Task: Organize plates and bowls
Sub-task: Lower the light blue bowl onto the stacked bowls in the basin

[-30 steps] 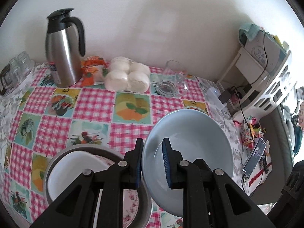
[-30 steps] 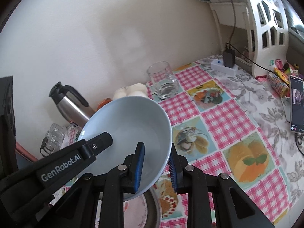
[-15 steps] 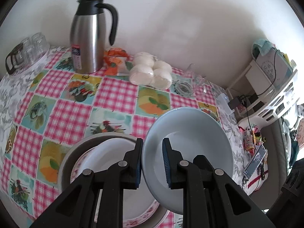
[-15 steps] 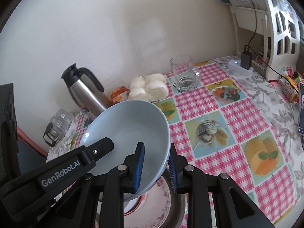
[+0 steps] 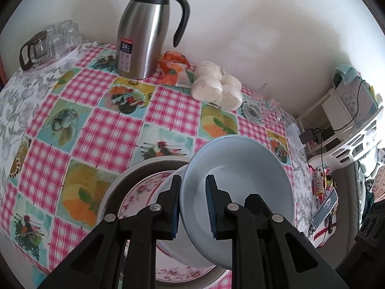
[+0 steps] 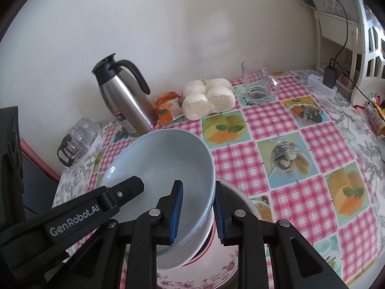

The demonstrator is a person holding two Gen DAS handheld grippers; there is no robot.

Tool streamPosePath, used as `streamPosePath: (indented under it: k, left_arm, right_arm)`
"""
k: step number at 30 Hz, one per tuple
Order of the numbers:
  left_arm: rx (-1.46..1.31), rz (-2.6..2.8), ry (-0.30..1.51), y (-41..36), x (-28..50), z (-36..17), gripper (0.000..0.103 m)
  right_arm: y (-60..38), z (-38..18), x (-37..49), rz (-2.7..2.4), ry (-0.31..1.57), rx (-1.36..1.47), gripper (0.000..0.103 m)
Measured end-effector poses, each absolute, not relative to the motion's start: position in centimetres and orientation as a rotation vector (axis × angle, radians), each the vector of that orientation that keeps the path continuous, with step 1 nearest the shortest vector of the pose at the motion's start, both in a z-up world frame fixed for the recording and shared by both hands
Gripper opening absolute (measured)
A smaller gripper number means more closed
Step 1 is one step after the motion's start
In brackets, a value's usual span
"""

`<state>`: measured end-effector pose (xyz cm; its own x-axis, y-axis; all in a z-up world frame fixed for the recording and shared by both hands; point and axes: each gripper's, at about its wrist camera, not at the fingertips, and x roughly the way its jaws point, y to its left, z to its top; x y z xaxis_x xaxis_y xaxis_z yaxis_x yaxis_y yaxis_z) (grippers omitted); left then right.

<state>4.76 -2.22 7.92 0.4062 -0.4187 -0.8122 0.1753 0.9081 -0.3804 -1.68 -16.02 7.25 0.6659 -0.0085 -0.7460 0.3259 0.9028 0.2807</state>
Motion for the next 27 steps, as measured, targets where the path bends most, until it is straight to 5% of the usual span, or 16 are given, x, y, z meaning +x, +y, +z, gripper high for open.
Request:
streamPosePath:
  k: [27]
  left_arm:
    - [-0.25,-0.376,1.13,-1.1,4.3,6.7,0.021]
  right_arm:
    - [-14.9,5.8,-1.4,-0.206,0.911,0.315,0.029]
